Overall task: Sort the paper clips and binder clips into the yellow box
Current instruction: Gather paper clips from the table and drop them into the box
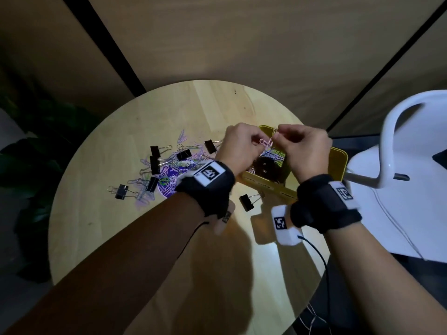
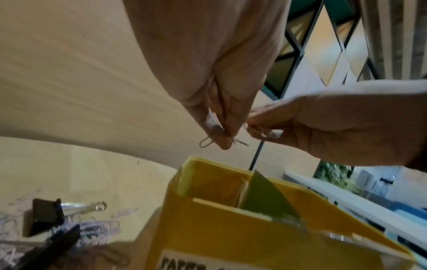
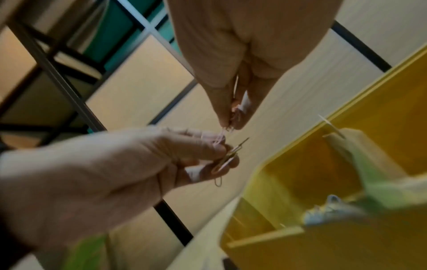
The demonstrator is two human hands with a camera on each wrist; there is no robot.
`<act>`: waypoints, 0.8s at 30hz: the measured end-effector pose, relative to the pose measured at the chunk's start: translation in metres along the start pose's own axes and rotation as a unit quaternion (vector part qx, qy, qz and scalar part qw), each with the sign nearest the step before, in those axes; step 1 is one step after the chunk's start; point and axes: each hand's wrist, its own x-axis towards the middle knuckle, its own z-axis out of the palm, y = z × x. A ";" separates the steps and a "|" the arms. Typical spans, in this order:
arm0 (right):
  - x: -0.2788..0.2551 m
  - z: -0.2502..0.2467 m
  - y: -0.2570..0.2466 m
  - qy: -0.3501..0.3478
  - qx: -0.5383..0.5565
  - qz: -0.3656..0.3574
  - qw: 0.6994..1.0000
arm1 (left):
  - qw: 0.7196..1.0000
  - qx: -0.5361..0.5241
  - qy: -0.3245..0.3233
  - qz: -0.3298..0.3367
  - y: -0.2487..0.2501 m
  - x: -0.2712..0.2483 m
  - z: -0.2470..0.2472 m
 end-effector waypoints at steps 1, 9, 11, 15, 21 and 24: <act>0.005 0.006 0.007 -0.004 -0.036 0.006 0.999 | 1.000 0.019 -0.021 -0.004 -0.001 0.003 0.005; 0.014 0.027 0.025 -0.092 -0.178 0.010 0.980 | 0.993 -0.038 -0.088 -0.067 -0.027 0.007 -0.004; 0.007 0.027 0.019 -0.109 -0.182 -0.001 0.977 | 0.987 -0.119 -0.056 -0.092 -0.038 -0.001 -0.018; -0.017 0.037 0.001 -0.131 -0.152 -0.088 0.976 | 0.989 -0.114 -0.017 -0.096 -0.086 -0.023 -0.054; -0.063 0.090 0.014 -0.308 -0.209 -0.194 0.908 | 0.966 0.211 -0.140 -0.061 -0.164 -0.064 -0.071; -0.084 0.121 0.043 -0.369 -0.297 -0.189 0.860 | 0.965 0.233 -0.118 -0.022 -0.191 -0.088 -0.054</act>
